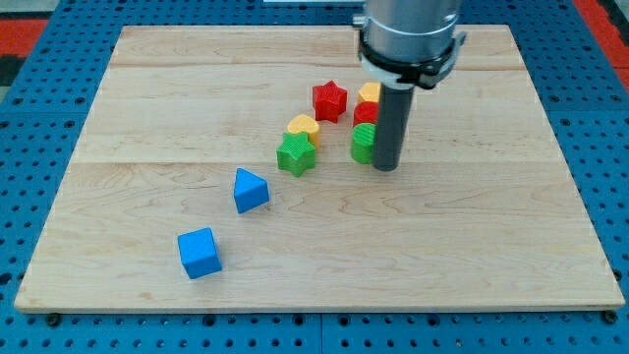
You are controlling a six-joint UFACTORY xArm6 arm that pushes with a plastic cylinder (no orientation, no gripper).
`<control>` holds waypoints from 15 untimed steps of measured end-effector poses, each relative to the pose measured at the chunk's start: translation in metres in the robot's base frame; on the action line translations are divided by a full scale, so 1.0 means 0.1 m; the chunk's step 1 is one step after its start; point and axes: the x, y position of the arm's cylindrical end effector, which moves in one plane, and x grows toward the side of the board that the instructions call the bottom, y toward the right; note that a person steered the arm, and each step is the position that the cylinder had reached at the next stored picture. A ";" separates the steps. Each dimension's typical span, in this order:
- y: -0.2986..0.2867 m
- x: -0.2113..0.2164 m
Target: Adjust the green circle yellow blocks and red blocks at the center
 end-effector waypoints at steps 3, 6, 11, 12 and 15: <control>0.08 -0.34; -0.53 -0.95; 0.31 -0.33; -0.23 -0.33; -0.14 -0.55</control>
